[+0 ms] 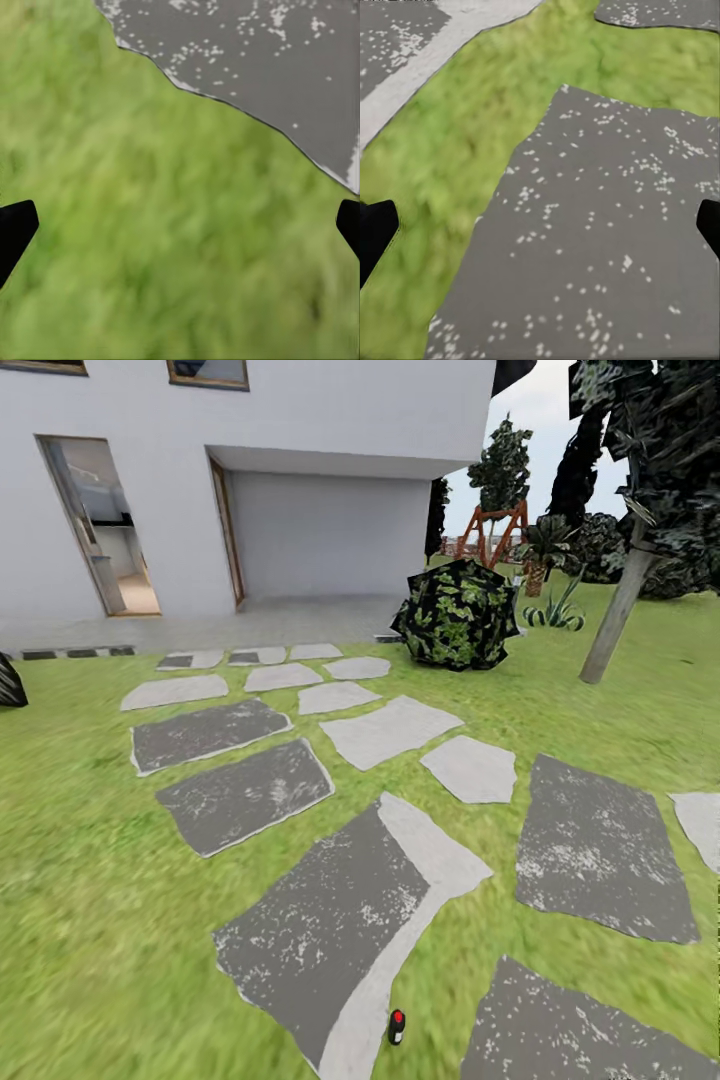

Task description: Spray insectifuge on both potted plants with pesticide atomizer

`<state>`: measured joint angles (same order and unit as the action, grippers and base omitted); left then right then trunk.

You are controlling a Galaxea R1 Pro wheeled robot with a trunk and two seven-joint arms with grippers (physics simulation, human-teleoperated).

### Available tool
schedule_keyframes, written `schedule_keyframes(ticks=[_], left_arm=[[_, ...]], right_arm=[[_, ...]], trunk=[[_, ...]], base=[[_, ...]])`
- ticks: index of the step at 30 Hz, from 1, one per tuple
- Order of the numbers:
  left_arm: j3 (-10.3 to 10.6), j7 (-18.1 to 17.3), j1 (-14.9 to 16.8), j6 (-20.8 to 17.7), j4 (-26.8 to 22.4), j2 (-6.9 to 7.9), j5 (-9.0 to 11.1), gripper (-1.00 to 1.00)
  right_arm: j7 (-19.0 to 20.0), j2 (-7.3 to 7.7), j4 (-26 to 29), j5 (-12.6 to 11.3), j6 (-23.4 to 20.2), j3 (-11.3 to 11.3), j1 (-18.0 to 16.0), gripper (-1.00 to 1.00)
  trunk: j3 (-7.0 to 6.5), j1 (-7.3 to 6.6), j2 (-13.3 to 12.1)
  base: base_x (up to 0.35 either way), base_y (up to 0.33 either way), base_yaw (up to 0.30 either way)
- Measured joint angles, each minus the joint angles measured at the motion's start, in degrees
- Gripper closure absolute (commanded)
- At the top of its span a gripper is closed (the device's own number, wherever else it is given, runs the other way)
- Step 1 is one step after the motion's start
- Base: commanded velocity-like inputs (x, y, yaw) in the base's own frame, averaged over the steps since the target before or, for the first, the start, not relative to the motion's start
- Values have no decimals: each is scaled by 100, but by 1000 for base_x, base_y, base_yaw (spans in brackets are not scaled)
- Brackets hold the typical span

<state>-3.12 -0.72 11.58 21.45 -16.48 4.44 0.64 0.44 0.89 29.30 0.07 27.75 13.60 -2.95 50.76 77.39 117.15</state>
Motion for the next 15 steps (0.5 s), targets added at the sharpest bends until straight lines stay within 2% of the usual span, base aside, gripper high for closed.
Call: schedule_keyframes(ticks=[5,15], left_arm=[[0,0,0,0,0,-3,0,-100],[0,0,0,0,0,-4,0,-100]], right_arm=[[4,0,-6,0,1,6,0,-100],[1,0,-9,0,0,6,0,-100]], trunk=[[0,1,0],[0,2,0]], base=[[108,302,-263],[-5,300,-266]])
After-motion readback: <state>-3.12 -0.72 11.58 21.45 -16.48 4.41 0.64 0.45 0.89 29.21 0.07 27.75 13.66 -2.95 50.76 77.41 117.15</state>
